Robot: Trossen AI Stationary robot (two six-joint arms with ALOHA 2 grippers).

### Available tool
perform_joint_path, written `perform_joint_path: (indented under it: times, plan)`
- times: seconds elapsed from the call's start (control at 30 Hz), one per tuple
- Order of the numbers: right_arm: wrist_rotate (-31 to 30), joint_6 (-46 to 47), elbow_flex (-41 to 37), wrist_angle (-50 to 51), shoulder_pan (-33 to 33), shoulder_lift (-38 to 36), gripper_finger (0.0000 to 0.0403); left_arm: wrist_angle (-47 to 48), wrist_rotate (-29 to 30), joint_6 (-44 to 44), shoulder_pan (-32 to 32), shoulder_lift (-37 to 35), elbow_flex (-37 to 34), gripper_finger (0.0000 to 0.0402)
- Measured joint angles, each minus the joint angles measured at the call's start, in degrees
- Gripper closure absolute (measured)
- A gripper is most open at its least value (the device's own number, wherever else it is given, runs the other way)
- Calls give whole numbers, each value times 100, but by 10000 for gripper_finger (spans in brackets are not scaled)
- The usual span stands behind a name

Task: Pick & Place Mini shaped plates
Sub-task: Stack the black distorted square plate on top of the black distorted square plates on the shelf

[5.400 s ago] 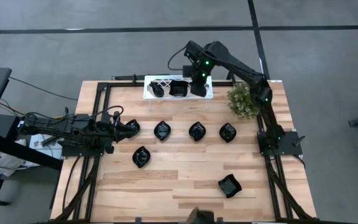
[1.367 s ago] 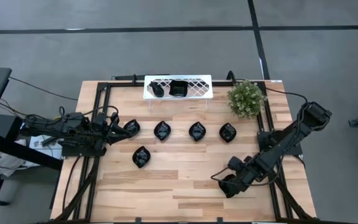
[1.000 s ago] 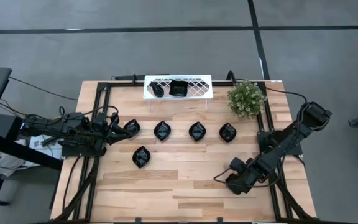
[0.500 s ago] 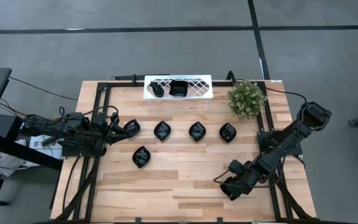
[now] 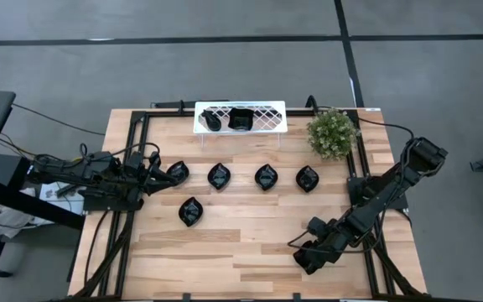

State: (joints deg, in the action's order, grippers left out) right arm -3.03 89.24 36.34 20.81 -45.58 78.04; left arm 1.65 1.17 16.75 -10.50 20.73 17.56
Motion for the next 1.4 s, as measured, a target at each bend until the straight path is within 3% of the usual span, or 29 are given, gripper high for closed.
perform_joint_path:
  times: [0.13, 0.33, 0.47, 0.7, 0.87, 1.07, 1.23, 1.4]
  plan:
    - [-2, -72, 0, -73, 7, -5, 399, 0, 0, 0, -2, 0, 0, 315]
    - [-9, -91, 15, -69, 32, -11, 397, 0, 0, 0, -1, 0, 0, 315]
    - [-359, -283, 181, -88, 56, -18, 399, 0, 2, 0, 0, 0, 0, 315]
    - [-550, -846, 534, -53, 493, -168, 400, -2, 2, 0, -2, 0, 0, 315]
    - [-894, -1709, 948, -51, 1220, -382, 401, -4, 2, 0, 0, 0, 0, 315]
    - [-896, -3433, 1715, -46, 2519, -587, 402, -4, 2, 0, -2, 0, 0, 315]
    - [-289, -4805, 2483, -30, 3587, -568, 402, -4, 2, 0, 0, 0, 0, 315]
    - [215, -5520, 2955, -5, 4548, -567, 402, -10, 2, 0, -2, 0, 0, 315]
